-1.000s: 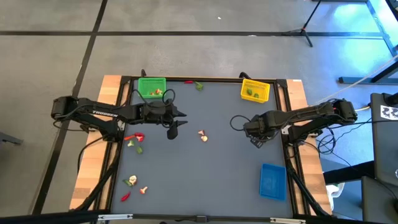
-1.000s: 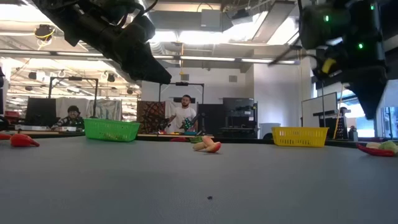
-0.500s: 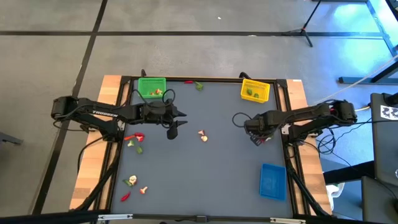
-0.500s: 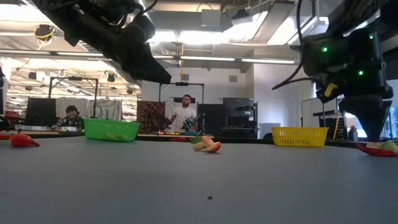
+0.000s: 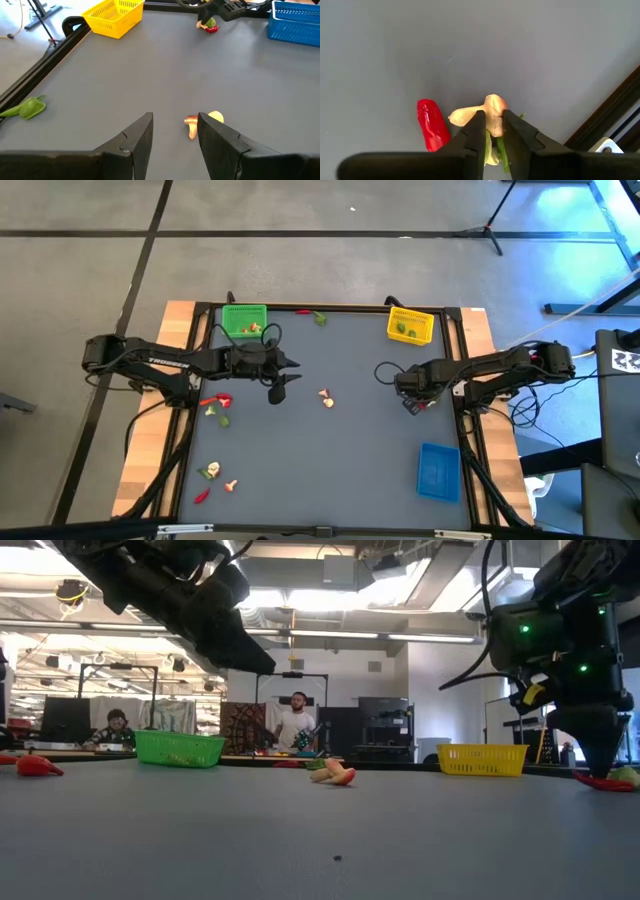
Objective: Sort produce into baskets
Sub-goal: Put the brown mushroom into the green bin
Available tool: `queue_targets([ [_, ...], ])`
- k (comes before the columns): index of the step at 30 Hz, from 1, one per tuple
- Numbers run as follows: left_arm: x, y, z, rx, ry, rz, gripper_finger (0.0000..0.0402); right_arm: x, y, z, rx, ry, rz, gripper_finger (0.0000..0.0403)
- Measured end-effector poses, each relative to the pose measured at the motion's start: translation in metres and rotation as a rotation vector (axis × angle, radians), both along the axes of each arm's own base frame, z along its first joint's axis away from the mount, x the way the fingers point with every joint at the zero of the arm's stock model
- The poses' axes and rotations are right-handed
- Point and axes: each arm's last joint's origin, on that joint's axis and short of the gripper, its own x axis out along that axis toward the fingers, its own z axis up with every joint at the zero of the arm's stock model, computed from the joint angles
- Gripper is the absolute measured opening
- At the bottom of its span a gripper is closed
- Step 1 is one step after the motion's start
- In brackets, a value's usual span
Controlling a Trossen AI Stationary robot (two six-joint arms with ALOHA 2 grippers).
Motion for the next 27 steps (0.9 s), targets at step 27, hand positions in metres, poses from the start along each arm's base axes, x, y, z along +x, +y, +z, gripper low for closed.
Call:
queue_targets([
  [27,0.001,-0.004,0.0,-0.149,-0.046,0.067,0.015,0.084,-0.011,0.068,-0.319,-0.582,0.315,0.0001],
])
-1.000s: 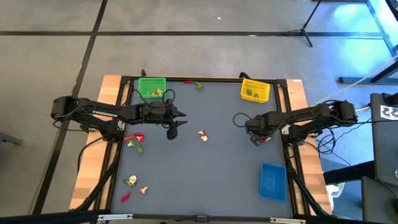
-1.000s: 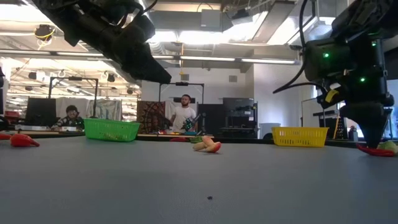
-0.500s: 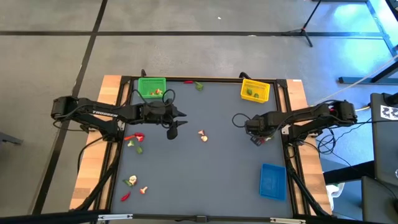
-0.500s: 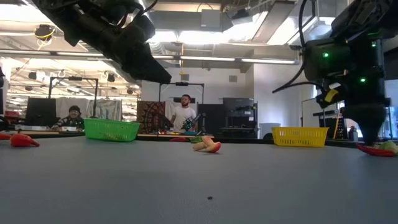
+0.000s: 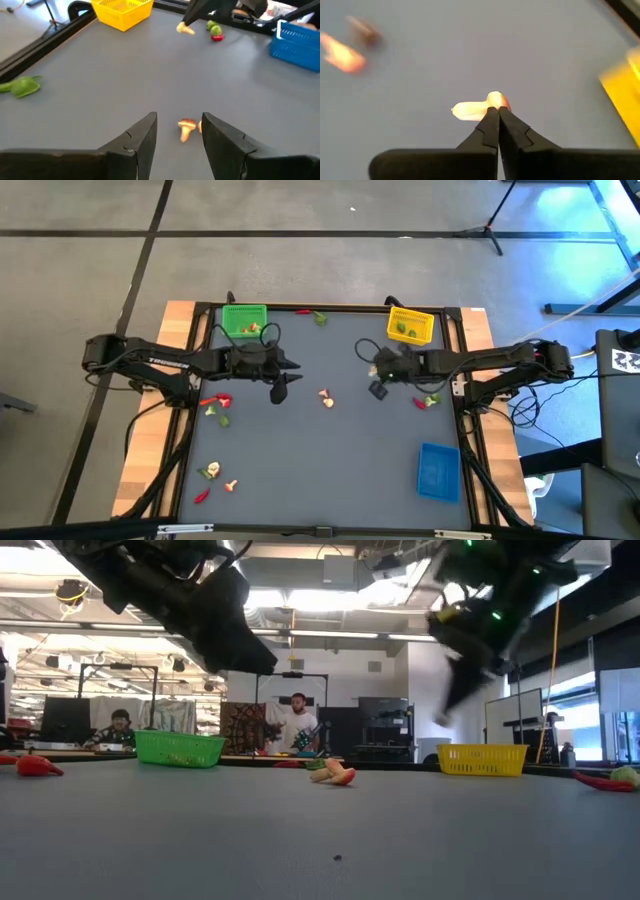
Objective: Sort produce into baskets
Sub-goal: Put the brown mushroom into the green bin
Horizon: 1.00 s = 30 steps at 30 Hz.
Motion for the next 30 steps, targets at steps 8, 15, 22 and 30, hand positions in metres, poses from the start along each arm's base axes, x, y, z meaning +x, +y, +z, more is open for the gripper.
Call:
queue_targets([
  [8,0.017,-0.016,-0.003,-0.081,-0.12,-0.025,0.015,0.04,0.0,0.021,-0.145,-0.362,0.235,0.0001],
  [15,0.03,-0.026,-0.013,-0.15,-0.181,-0.036,0.015,0.067,0.002,0.011,-0.186,-0.48,0.429,0.0001],
  [22,0.031,-0.024,-0.016,-0.174,-0.172,-0.015,0.0178,0.079,0.004,0.004,-0.242,-0.541,0.558,0.0001],
  [30,0.03,-0.019,-0.016,-0.187,-0.178,0.029,0.0232,0.079,0.004,0.004,-0.242,-0.535,0.564,0.0001],
])
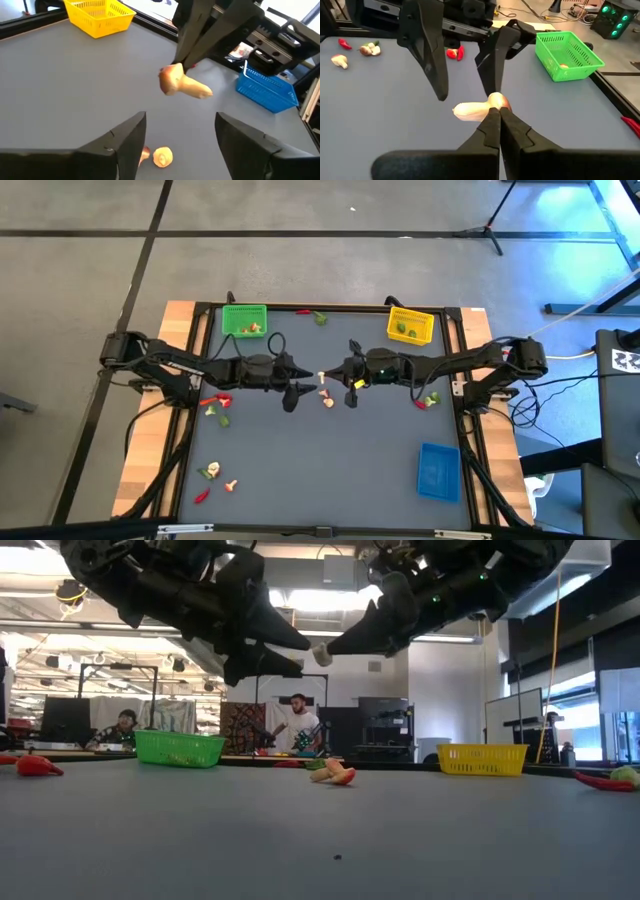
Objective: Sort produce into baskets
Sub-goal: Put the brown mushroom into the green bin
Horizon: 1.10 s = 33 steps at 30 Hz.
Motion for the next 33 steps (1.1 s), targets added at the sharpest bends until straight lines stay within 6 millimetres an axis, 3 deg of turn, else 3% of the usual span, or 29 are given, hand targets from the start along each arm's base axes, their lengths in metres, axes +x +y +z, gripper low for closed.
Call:
queue_targets([
  [15,0.0,-0.014,0.0,0.041,0.006,-0.062,0.0235,-0.002,0.004,-0.005,-0.034,0.051,0.132,0.0001],
  [24,0.002,-0.016,0.003,0.088,-0.022,-0.088,0.0233,0.003,0.024,-0.002,-0.143,-0.005,0.231,0.0001],
  [33,0.002,-0.019,0.006,0.167,-0.046,-0.124,0.0174,0.013,0.022,-0.006,-0.147,-0.063,0.226,0.0001],
])
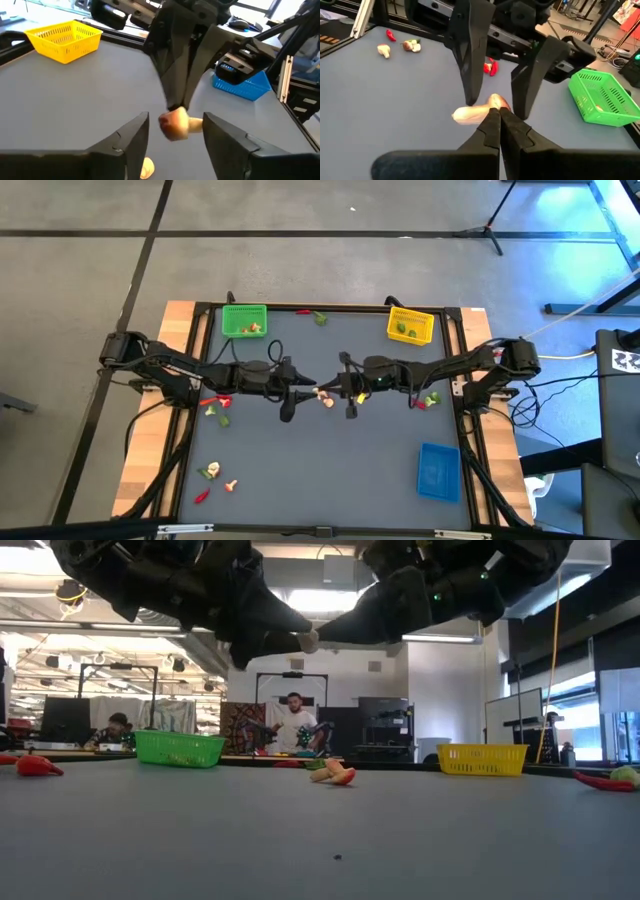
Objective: Sort produce into baskets
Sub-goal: Put the brown mushroom into the green bin
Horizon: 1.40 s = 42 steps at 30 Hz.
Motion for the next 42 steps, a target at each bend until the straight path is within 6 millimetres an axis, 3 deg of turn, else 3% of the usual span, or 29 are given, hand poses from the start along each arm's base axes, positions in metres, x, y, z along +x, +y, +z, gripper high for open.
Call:
queue_targets([
  [13,0.0,0.0,-0.001,0.063,0.018,-0.015,0.002,0.007,-0.001,0.008,0.032,-0.041,-0.028,0.0001],
  [16,-0.001,0.001,-0.002,0.063,0.027,-0.013,0.0004,0.006,-0.001,0.006,0.05,-0.024,-0.056,0.0007],
  [21,-0.003,0.001,-0.006,0.035,0.078,-0.006,0.0024,0.002,-0.002,-0.001,0.149,0.084,-0.103,0.0064],
  [31,-0.006,0.001,-0.016,-0.034,0.175,0.019,0.0107,-0.019,0.0,-0.052,0.291,0.58,-0.201,0.0182],
  [36,-0.007,0.001,-0.017,-0.04,0.192,0.022,0.0148,-0.016,0.001,-0.072,0.327,0.636,-0.198,0.0197],
  [42,-0.007,0.001,-0.017,-0.053,0.188,0.027,0.0164,-0.009,0.0,-0.088,0.335,0.629,-0.236,0.0183],
])
